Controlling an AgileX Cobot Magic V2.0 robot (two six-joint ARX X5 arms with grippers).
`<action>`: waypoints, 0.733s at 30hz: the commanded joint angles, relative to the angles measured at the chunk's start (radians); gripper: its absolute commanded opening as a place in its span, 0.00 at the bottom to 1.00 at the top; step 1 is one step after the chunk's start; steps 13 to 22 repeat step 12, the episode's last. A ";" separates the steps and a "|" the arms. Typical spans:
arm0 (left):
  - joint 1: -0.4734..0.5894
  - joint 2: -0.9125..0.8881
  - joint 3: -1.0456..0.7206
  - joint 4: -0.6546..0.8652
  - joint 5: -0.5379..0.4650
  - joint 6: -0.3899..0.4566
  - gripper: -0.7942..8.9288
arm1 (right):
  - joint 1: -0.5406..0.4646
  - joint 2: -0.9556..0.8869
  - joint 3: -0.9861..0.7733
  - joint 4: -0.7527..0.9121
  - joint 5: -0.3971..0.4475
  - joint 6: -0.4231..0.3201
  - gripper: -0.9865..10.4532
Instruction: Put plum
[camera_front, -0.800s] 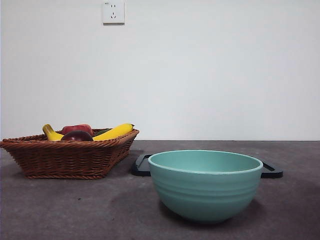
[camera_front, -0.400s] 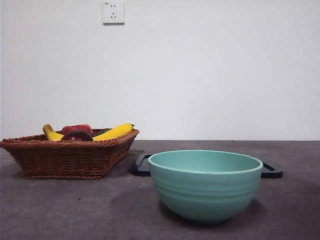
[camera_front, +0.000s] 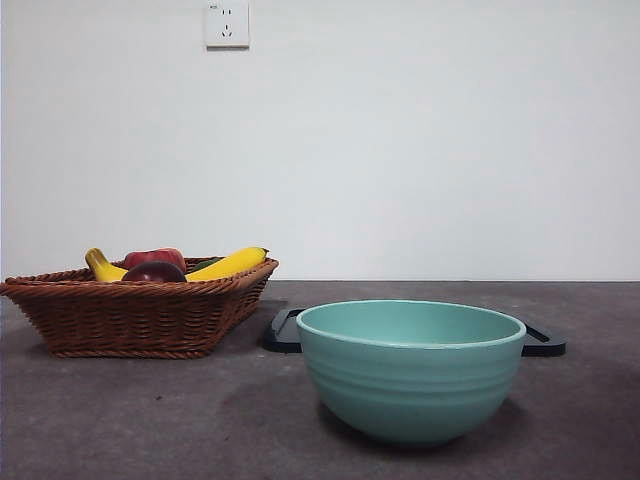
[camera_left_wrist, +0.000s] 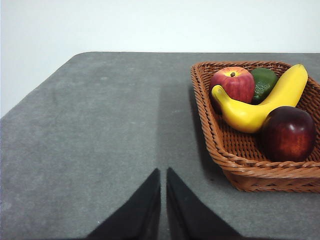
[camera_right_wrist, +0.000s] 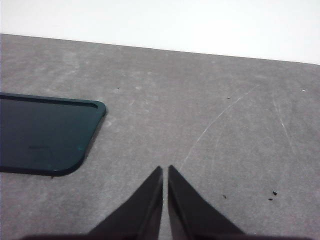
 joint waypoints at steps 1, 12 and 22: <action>0.002 -0.002 -0.021 -0.007 -0.004 -0.003 0.10 | -0.002 -0.003 -0.005 0.009 0.003 0.012 0.09; 0.002 -0.002 -0.021 -0.006 -0.004 -0.003 0.10 | -0.002 -0.003 -0.005 0.009 0.003 0.012 0.09; 0.002 -0.002 -0.021 -0.006 -0.004 -0.003 0.10 | -0.002 -0.003 -0.005 0.009 0.003 0.012 0.09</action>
